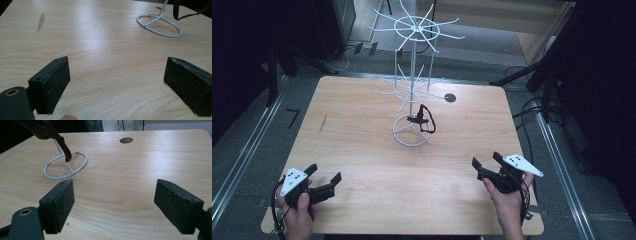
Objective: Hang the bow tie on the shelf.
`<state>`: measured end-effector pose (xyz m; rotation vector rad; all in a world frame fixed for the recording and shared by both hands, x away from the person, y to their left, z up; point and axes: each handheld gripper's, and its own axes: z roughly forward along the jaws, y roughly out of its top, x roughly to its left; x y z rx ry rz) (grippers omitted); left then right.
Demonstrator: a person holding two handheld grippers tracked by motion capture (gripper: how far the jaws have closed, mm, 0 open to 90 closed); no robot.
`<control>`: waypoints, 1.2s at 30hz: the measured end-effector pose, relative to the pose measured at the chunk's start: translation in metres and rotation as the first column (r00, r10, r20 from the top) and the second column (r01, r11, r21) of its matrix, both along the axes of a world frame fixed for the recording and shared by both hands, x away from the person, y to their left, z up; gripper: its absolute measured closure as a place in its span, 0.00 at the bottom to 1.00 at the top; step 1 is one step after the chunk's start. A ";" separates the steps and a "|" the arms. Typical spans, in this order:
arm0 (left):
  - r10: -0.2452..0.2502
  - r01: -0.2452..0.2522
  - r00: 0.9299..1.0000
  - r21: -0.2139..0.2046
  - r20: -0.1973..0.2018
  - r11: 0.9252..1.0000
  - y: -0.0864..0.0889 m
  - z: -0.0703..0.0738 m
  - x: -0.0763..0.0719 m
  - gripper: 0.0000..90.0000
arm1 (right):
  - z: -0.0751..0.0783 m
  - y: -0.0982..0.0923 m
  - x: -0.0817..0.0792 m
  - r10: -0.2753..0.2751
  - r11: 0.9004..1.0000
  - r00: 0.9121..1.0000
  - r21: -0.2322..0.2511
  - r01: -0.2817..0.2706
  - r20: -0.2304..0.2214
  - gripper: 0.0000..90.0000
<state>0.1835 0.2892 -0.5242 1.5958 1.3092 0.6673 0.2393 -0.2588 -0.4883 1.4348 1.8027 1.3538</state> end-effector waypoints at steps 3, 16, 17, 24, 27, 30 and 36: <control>0.000 0.000 1.000 -0.002 0.000 1.000 0.000 0.000 0.000 0.08 | -0.003 -0.003 -0.002 -0.005 1.000 1.000 0.004 0.005 -0.010 0.19; -0.001 0.001 1.000 0.009 0.002 1.000 -0.001 0.000 -0.001 0.08 | -0.024 -0.028 -0.013 -0.049 0.999 0.998 0.009 0.049 -0.039 0.18; -0.001 0.001 1.000 0.008 0.001 1.000 -0.001 0.000 -0.001 0.08 | -0.026 -0.030 -0.014 -0.055 0.998 0.998 0.007 0.055 -0.041 0.18; 0.003 -0.003 1.000 0.015 0.004 1.000 -0.002 0.000 -0.001 0.08 | -0.037 -0.050 -0.020 -0.087 0.996 0.995 0.007 0.087 -0.055 0.18; 0.005 -0.005 1.000 0.016 0.004 1.000 -0.002 0.000 -0.001 0.08 | -0.041 -0.056 -0.022 -0.098 0.995 0.993 0.002 0.098 -0.062 0.17; 0.004 -0.004 1.000 0.019 0.005 1.000 -0.002 0.000 -0.001 0.08 | -0.044 -0.062 -0.023 -0.110 0.994 0.992 -0.006 0.109 -0.064 0.17; 0.005 -0.005 1.000 0.023 0.011 1.000 -0.003 0.000 -0.002 0.08 | -0.050 -0.073 -0.028 -0.125 0.992 0.991 -0.031 0.124 -0.056 0.17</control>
